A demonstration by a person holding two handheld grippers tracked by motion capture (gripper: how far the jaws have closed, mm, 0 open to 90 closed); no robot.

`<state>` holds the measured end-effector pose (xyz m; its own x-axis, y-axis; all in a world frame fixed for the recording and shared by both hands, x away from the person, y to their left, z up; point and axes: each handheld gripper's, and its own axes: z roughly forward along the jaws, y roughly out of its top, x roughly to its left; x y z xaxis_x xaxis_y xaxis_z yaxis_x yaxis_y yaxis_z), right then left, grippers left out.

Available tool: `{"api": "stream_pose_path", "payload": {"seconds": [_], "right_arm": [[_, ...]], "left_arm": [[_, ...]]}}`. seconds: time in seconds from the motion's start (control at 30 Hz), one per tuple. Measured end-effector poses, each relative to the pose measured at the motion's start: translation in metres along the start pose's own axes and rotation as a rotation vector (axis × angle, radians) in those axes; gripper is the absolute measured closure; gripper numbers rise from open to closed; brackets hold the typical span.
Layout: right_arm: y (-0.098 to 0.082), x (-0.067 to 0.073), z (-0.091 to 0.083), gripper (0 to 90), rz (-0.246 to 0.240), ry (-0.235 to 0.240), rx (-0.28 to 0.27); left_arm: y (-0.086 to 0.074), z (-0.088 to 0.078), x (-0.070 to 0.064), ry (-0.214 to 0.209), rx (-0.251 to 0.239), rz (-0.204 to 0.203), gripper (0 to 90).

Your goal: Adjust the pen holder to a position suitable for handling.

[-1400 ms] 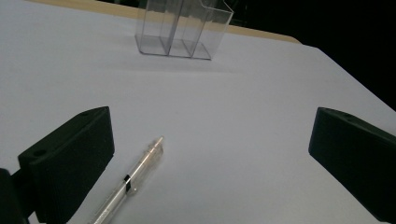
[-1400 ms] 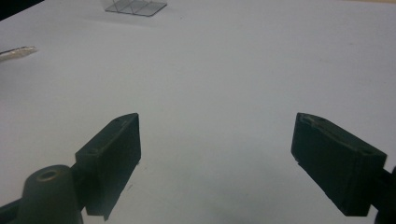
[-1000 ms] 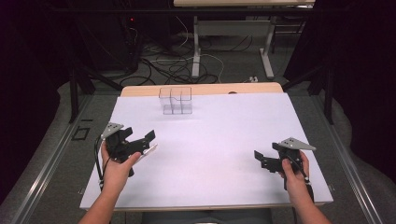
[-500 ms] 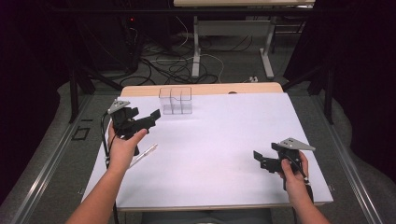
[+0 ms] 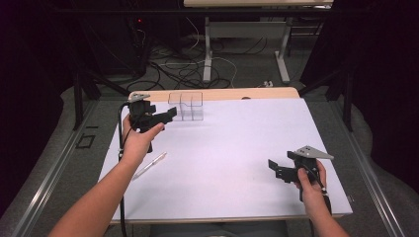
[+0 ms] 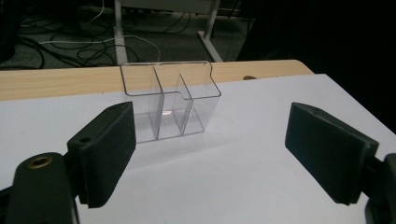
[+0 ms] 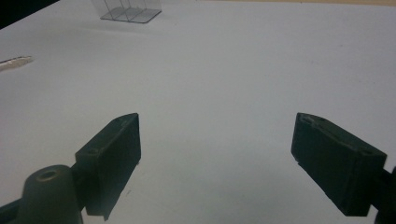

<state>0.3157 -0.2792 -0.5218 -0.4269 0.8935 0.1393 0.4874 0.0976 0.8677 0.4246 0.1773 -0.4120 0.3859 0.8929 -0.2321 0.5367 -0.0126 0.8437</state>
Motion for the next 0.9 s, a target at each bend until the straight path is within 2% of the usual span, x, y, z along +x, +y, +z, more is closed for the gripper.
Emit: {"api": "stream_pose_path", "payload": {"seconds": [0.13, 0.3, 0.33, 0.5, 0.67, 0.73, 0.77, 0.9], "right_arm": [[0.000, 0.000, 0.000, 15.3, -0.001, -0.002, 0.004], [0.000, 0.001, 0.001, 15.3, -0.003, 0.002, 0.004], [0.000, 0.001, 0.001, 15.3, -0.005, 0.000, 0.006], [-0.001, 0.000, 0.001, 15.3, -0.001, 0.001, 0.005], [-0.001, 0.001, 0.001, 15.3, 0.002, 0.003, 0.003], [-0.001, 0.001, 0.001, 15.3, 0.000, 0.005, 0.004], [-0.001, 0.001, 0.002, 15.3, -0.002, 0.007, 0.006], [-0.001, 0.003, 0.003, 15.3, -0.006, 0.016, 0.011]], "left_arm": [[0.009, 0.010, -0.003, 0.014, 0.031, 0.021, 18.6], [0.017, 0.019, -0.004, 0.027, 0.033, 0.029, 22.5], [0.021, 0.023, -0.005, 0.036, 0.035, 0.043, 22.6], [0.029, 0.031, -0.005, 0.062, 0.041, 0.056, 25.4], [0.033, 0.040, -0.003, 0.083, 0.032, 0.057, 29.5], [0.033, 0.048, -0.002, 0.099, 0.045, 0.060, 31.0], [0.033, 0.052, -0.002, 0.105, 0.034, 0.052, 31.3], [0.033, 0.061, 0.000, 0.116, 0.045, 0.045, 33.1]]}}
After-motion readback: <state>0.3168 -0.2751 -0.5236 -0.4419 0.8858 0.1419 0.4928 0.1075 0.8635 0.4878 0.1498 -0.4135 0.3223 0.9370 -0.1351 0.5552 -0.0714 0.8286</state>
